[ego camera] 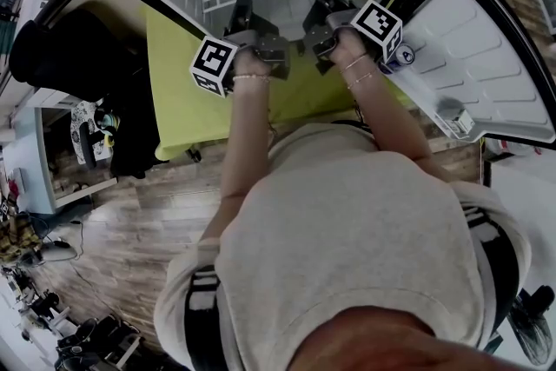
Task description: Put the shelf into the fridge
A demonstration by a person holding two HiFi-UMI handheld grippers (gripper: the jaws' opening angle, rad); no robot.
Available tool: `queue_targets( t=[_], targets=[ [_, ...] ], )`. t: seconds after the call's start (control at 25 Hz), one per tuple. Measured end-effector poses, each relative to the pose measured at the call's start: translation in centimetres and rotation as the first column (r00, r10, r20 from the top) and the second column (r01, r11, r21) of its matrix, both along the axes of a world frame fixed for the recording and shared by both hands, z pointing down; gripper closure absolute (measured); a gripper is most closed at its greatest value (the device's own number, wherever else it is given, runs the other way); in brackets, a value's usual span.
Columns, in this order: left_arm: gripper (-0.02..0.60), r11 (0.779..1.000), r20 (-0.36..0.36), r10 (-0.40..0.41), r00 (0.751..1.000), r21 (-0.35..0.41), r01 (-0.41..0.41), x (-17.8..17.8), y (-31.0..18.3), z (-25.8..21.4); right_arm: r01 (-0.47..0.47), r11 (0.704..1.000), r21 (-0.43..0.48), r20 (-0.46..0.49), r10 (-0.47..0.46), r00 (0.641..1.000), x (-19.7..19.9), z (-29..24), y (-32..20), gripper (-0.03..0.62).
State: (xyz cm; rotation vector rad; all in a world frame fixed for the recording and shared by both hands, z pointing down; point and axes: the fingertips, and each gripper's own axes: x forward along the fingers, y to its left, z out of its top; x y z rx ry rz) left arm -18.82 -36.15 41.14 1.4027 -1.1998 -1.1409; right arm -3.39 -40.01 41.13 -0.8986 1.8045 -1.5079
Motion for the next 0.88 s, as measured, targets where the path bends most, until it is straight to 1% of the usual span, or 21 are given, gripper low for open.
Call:
queue_targets(
  t=[0.52,0.72,0.88],
  targets=[
    [0.540,1.000,-0.003,0.003,1.000,0.007,-0.003,0.05,-0.23,-0.02,-0.003,1.000,0.020,0.004,0.003,1.000,0.11,-0.07,0.00,0.545],
    [0.538,1.000,0.002,0.013,1.000,0.000,-0.013,0.24,-0.17,-0.10,-0.017,1.000,0.015,0.010,0.017,1.000,0.12,-0.19,0.06,0.556],
    [0.524,1.000,0.005,0.020,1.000,0.012,-0.020,0.38,-0.08,-0.29,-0.006,1.000,0.027,0.006,0.006,1.000,0.07,-0.59,0.18,0.522]
  ],
)
